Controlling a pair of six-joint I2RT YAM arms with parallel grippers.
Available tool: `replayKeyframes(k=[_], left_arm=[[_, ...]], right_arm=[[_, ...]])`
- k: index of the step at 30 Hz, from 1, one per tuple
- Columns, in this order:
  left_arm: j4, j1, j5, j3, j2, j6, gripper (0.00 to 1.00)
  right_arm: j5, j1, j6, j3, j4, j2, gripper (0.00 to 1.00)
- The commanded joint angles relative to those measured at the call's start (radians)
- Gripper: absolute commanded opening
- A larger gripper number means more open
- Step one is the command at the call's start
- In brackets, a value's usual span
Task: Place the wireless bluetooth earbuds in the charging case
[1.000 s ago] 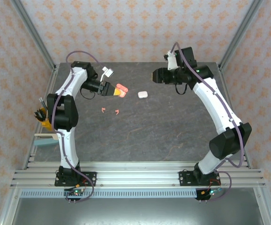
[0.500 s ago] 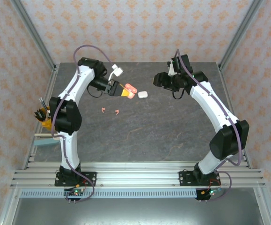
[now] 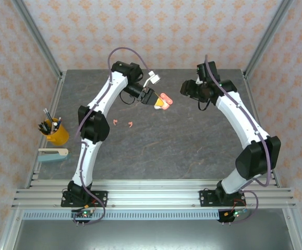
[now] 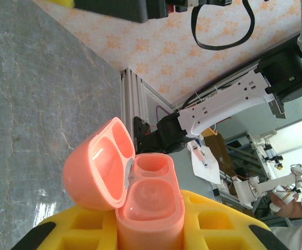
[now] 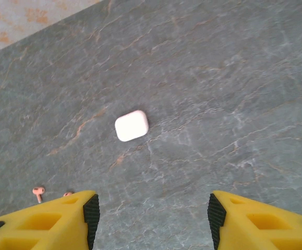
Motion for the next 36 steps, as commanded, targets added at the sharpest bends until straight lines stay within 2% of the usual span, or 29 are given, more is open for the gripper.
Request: replayKeyframes(k=[1,5,6,7,8,9,10,11,13,17,21,27,29,34,36], left_arm=[[-0.169,-0.021,0.149,0.106,-0.024,-0.043,0.0],[-0.168,-0.035,0.09,0.209,-0.033,-0.107,0.0],[-0.155,-0.049,0.035,0.268,-0.024,-0.178,0.0],[-0.031,-0.08,-0.107,0.308,-0.032,-0.381,0.0],[0.172,-0.13,-0.376,0.256,-0.087,-0.618,0.0],[0.378,-0.194,-0.691,0.115,-0.191,-0.712,0.0],[0.569,-0.217,-0.776,-0.04,-0.288,-0.76,0.0],[0.69,-0.212,-0.791,-0.108,-0.331,-0.833,0.0],[0.745,-0.182,-0.762,-0.087,-0.335,-0.919,0.0],[0.739,-0.209,-0.985,-0.066,-0.373,-0.883,0.0],[0.813,-0.213,-1.091,-0.166,-0.463,-0.827,0.0],[1.073,-0.214,-1.303,-0.508,-0.692,-0.775,0.0],[1.184,-0.217,-1.36,-0.647,-0.762,-0.721,0.0],[1.691,-0.238,-1.642,-1.161,-0.997,-0.575,0.0],[1.765,-0.226,-1.71,-1.263,-1.051,-0.563,0.0]], right_arm=[[0.041,-0.01,0.02,-0.019,-0.01,-0.048,0.59],[0.041,-0.013,0.03,-0.03,0.002,-0.052,0.59],[0.035,-0.013,0.036,-0.032,0.007,-0.051,0.59],[0.028,-0.013,0.042,-0.035,0.015,-0.049,0.59],[0.021,-0.013,0.048,-0.037,0.019,-0.047,0.59],[0.014,-0.013,0.056,-0.04,0.028,-0.047,0.59],[0.007,-0.013,0.06,-0.042,0.034,-0.046,0.59],[0.008,-0.013,0.063,-0.039,0.032,-0.045,0.58],[0.008,-0.013,0.059,-0.037,0.025,-0.057,0.58],[0.007,-0.014,0.04,-0.043,0.008,-0.082,0.58],[0.02,-0.013,0.034,-0.069,0.003,-0.118,0.58],[-0.024,-0.015,0.086,-0.167,0.066,-0.168,0.58],[-0.055,-0.013,0.115,-0.205,0.099,-0.176,0.58],[-0.073,0.001,0.17,-0.265,0.145,-0.174,0.57],[-0.059,0.018,0.18,-0.268,0.142,-0.165,0.57]])
